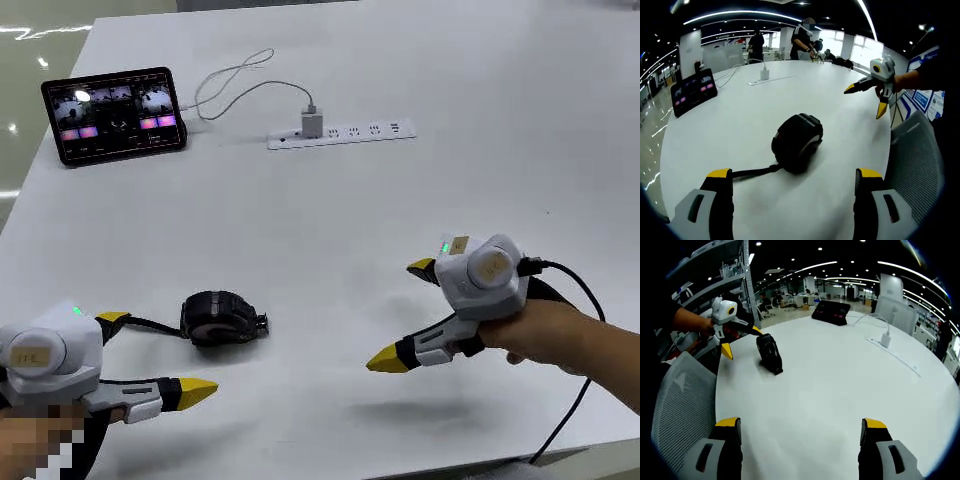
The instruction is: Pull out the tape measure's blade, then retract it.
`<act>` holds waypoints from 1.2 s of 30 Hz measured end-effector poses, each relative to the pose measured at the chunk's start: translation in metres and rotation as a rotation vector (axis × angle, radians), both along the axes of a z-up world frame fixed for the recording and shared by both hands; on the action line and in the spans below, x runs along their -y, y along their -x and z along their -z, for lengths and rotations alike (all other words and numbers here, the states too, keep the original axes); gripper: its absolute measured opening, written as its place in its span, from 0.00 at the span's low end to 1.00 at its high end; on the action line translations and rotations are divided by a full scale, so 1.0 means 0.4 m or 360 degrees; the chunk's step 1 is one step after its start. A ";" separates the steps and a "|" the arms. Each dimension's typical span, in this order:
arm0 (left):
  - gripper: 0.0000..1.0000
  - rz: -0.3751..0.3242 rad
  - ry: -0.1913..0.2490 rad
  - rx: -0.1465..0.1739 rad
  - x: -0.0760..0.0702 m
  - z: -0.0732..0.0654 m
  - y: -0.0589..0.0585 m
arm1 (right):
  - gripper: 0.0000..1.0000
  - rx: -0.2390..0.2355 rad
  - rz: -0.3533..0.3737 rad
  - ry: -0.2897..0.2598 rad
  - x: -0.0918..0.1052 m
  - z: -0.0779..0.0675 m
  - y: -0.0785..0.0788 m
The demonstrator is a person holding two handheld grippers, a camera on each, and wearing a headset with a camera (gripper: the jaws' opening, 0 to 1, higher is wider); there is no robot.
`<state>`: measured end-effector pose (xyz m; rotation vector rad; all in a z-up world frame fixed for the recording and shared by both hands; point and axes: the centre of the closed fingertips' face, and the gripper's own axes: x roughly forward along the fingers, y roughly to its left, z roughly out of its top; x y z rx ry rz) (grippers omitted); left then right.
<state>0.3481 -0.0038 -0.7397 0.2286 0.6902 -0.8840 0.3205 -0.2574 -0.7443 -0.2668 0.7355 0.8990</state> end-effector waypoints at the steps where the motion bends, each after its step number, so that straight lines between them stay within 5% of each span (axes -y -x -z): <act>1: 0.99 0.0010 -0.0013 0.0006 -0.003 0.001 0.001 | 0.99 0.0004 0.0002 0.0002 0.007 0.000 0.001; 18: 0.99 0.0075 -0.0067 0.0018 -0.036 -0.007 0.015 | 0.99 0.0006 -0.0009 0.0070 0.121 -0.006 0.041; 36: 0.99 0.0060 -0.0061 0.0042 -0.062 -0.018 0.009 | 0.99 0.0002 0.0126 0.0104 0.255 -0.017 0.100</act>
